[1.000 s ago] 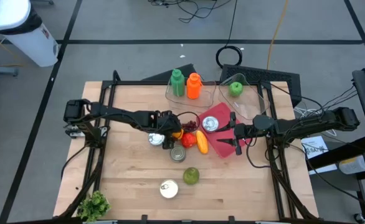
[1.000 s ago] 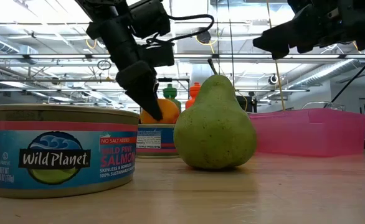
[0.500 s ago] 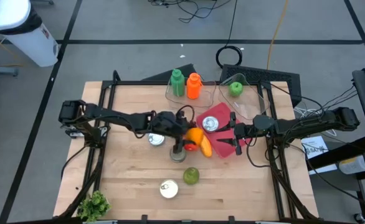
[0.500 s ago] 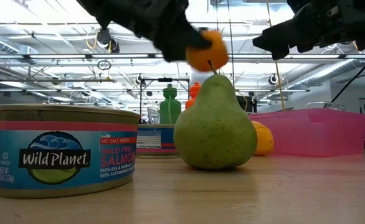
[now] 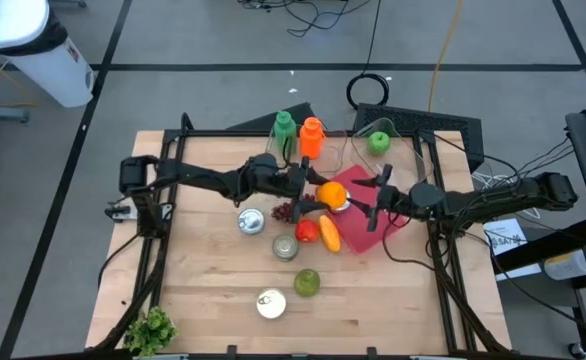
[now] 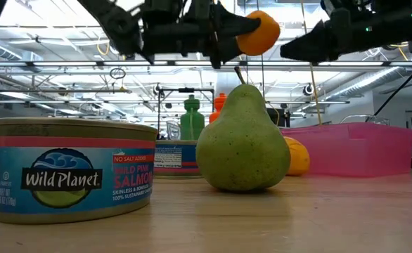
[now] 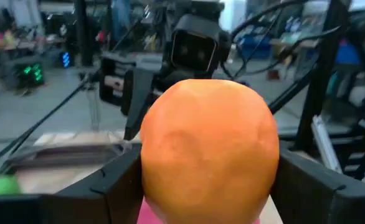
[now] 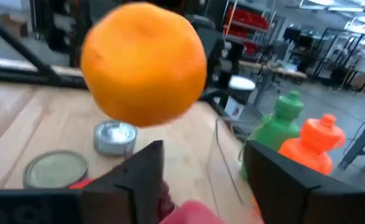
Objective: Pick & Place Food Item
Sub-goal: Put the orange into the right transparent bin
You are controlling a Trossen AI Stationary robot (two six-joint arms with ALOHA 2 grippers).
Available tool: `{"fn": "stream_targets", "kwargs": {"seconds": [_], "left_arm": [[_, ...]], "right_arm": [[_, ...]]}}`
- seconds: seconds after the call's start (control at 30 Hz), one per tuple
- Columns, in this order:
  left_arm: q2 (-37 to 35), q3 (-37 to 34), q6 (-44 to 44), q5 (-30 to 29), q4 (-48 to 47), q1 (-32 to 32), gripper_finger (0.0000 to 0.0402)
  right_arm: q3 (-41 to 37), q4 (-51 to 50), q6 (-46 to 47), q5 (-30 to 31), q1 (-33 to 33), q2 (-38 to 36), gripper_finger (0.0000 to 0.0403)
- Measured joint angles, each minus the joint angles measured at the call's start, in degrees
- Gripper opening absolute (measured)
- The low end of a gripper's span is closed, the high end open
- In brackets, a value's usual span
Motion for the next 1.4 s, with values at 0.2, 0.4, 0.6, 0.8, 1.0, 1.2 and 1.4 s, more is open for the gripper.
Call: {"fn": "stream_targets", "kwargs": {"seconds": [0.2,0.4,0.6,0.8,1.0,1.2,1.4], "left_arm": [[2.0,0.0,-1.9,4.1,3.8,2.6,0.0283],[2.2,0.0,-0.8,3.4,2.9,2.7,0.0283],[2.1,0.0,-0.8,3.4,2.3,2.7,0.0283],[2.1,0.0,-0.8,3.4,2.5,1.7,0.0285],[2.1,0.0,-0.6,3.4,2.6,1.4,0.029],[2.1,0.0,-0.6,3.3,2.3,1.4,0.0287],[2.1,0.0,-1.0,3.1,2.1,1.0,0.034]], "right_arm": [[-0.1,4.5,5.2,0.3,-0.5,0.1,0.0326],[0.0,8.6,6.6,-5.5,-0.4,2.9,0.0392],[0.0,18.0,5.6,-10.1,-0.5,9.1,0.0395],[0.0,26.3,5.1,-10.3,-1.9,16.9,0.0394],[0.0,33.3,3.9,-10.5,-1.9,20.3,0.037],[0.0,33.1,3.9,-10.3,-1.9,20.4,0.0295],[0.0,32.5,4.1,-9.6,-1.9,20.4,0.0295]]}}
